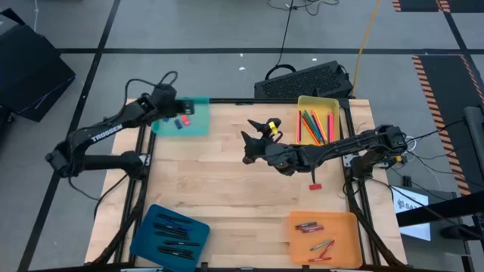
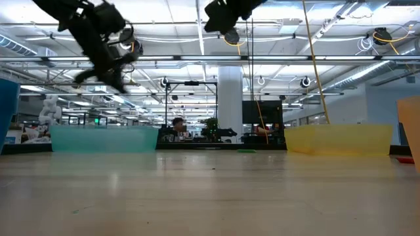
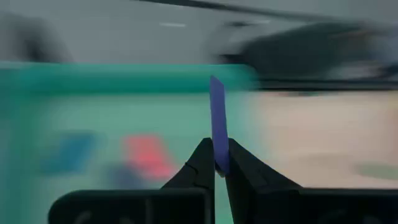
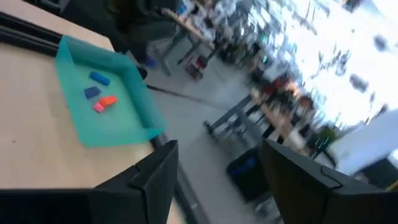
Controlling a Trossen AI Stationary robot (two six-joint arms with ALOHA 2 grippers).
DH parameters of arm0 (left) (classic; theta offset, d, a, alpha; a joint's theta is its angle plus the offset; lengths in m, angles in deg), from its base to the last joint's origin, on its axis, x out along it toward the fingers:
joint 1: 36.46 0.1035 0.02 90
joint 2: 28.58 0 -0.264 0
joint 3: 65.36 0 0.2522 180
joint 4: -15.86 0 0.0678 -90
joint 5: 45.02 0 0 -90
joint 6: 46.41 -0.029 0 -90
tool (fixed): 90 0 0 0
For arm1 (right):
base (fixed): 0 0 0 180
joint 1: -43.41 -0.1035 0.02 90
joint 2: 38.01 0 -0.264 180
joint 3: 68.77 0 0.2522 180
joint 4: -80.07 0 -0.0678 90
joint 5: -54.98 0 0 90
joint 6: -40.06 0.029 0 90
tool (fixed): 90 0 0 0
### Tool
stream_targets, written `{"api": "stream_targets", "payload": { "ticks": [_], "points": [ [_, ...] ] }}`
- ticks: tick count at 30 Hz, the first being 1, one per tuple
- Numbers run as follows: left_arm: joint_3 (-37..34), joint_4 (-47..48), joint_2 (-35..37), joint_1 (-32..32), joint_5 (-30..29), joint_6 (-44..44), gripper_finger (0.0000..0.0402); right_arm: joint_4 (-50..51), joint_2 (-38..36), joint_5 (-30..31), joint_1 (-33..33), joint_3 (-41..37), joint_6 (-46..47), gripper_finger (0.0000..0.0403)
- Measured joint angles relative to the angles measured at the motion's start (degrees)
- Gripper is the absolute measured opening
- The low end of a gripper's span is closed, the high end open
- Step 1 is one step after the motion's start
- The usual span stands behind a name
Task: Sort crayons/erasers/pens/pencils in bins
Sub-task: Put the violet eraser into the light blue bin
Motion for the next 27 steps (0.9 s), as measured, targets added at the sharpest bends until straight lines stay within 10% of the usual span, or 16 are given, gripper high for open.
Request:
{"api": "stream_targets", "payload": {
  "ticks": [4,14,27],
  "points": [
    [-0.25,6.27,-1.64,2.23,-13.24,-5.91,0.0015,8.31,0.0,-2.14,1.45,0.0,14.25,0.0218],
    [-3.44,4.17,-13.98,6.02,-13.35,-5.18,0.0016,35.7,0.02,-22.41,3.57,2.7,47.43,0.0217],
    [-3.41,1.83,-23.49,9.02,-6.12,-3.91,0.0089,44.68,0.04,-33.11,2.91,3.3,53.2,0.0218]
  ]
}}
